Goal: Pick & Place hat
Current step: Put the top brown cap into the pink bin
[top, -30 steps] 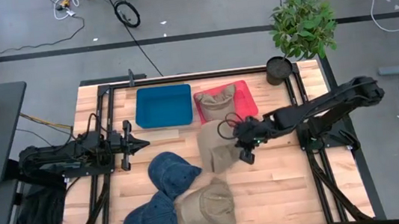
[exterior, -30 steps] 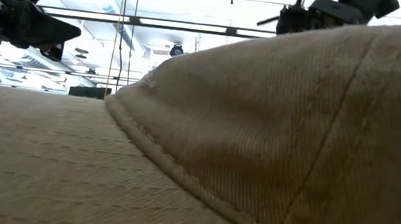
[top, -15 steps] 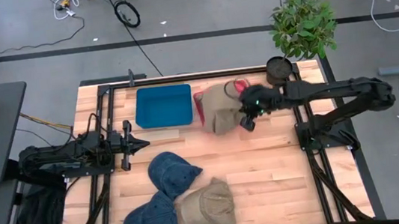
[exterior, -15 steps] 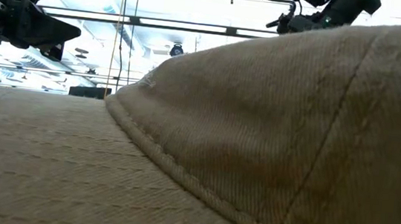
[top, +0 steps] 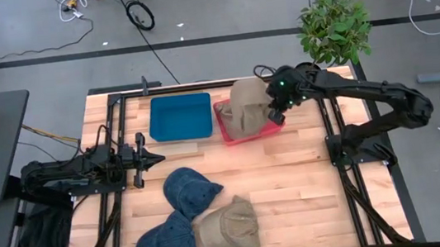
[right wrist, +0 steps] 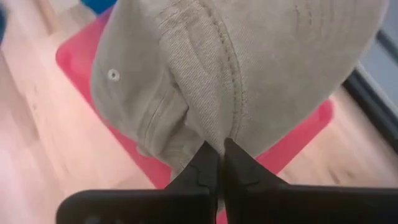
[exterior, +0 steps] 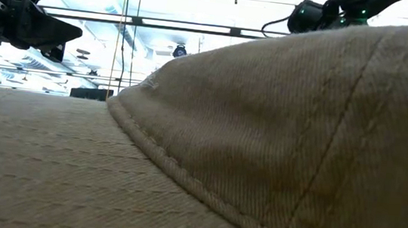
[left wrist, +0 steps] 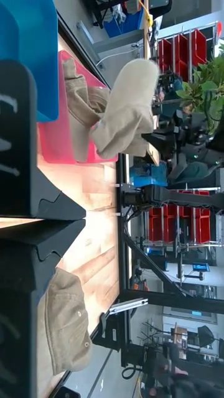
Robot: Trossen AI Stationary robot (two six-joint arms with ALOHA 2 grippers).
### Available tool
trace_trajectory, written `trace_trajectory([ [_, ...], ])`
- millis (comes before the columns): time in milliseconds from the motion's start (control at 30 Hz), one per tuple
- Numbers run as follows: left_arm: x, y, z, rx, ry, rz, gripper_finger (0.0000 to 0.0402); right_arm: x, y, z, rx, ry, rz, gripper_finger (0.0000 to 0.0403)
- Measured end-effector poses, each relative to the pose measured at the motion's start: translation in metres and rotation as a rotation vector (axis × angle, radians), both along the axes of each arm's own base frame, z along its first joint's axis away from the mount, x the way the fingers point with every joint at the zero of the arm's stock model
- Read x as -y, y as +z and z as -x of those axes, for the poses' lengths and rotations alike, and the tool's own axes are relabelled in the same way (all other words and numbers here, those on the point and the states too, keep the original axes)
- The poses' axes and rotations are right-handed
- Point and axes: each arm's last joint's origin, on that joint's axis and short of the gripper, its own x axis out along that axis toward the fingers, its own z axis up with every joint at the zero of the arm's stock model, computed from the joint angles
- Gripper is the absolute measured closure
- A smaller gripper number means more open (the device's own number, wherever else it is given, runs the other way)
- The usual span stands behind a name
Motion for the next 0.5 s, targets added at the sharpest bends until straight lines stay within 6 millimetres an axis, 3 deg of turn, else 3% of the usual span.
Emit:
trace_trajectory([
  [233,0.000,0.000,0.000,0.000,0.000,0.000,0.0399,0.007,-0.023,-0.012,-0.094,0.022,-0.054,0.0403],
  [500,0.000,0.000,0.000,0.000,-0.001,0.000,0.0399,0.014,-0.042,-0.020,-0.176,-0.113,-0.075,0.0403],
])
